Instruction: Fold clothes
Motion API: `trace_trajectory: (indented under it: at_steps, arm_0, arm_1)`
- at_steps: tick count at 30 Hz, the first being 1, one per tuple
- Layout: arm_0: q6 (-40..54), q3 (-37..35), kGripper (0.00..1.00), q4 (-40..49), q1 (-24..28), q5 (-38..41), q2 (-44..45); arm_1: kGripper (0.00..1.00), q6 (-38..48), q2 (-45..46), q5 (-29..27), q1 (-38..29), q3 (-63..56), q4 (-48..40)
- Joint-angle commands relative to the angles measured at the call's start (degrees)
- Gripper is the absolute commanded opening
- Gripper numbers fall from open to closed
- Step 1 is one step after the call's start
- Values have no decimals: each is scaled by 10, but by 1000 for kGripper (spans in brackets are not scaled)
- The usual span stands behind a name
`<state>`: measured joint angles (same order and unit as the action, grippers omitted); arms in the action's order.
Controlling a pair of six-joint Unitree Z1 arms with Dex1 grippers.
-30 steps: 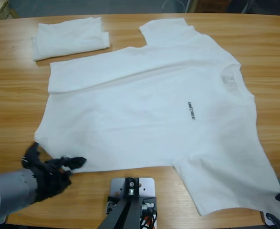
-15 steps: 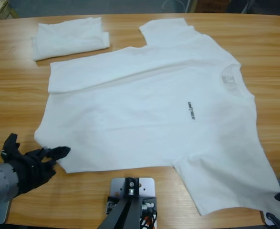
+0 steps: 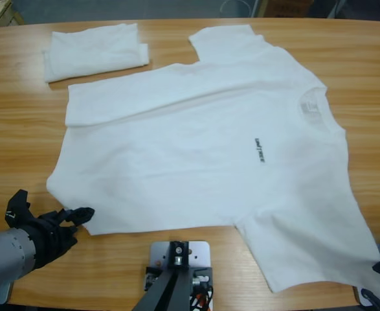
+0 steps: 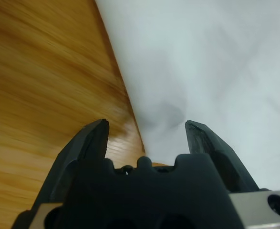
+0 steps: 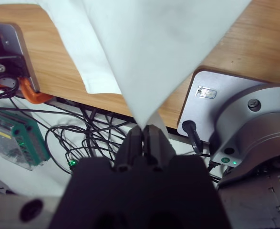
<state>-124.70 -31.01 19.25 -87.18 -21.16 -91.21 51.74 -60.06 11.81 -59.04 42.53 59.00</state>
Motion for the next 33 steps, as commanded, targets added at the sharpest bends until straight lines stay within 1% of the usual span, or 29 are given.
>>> trace_trajectory:
  at_steps: [1, 3, 10, 15, 18, 24, 26, 29, 31, 33]
  arm_0:
    - [-4, 2, 0, -5, -5, -15, -58]
    - [2, 8, 0, -10, -5, -26, -53]
    - [16, 16, 0, -10, -5, -26, -31]
    - [34, 17, 0, -39, -5, -27, -38]
    - [39, 18, 0, -37, -5, -25, -21]
    - [38, 6, 0, 0, -6, 27, 21]
    - [38, -14, 0, 38, -10, 40, 45]
    - [38, -39, 0, 88, -11, 43, 79]
    - [38, -42, 0, 94, -7, 41, 90]
    - [38, -40, 0, 94, 3, 41, 93]
  arm_1:
    - [0, -7, 15, 8, -6, -15, -6]
    - [0, -7, 15, 8, -6, -16, -8]
    - [0, -7, 16, 9, -6, -18, -14]
    - [0, -7, 18, 10, -6, -20, -17]
    - [0, -7, 19, 11, -6, -20, -17]
    - [0, -7, 18, 18, -6, -12, -15]
    - [0, -11, 14, 26, -6, -9, -11]
    - [0, -24, 5, 31, -6, 27, 4]
    - [0, -40, -4, 28, -6, 49, 8]
    - [0, -58, -13, 4, -6, 62, 6]
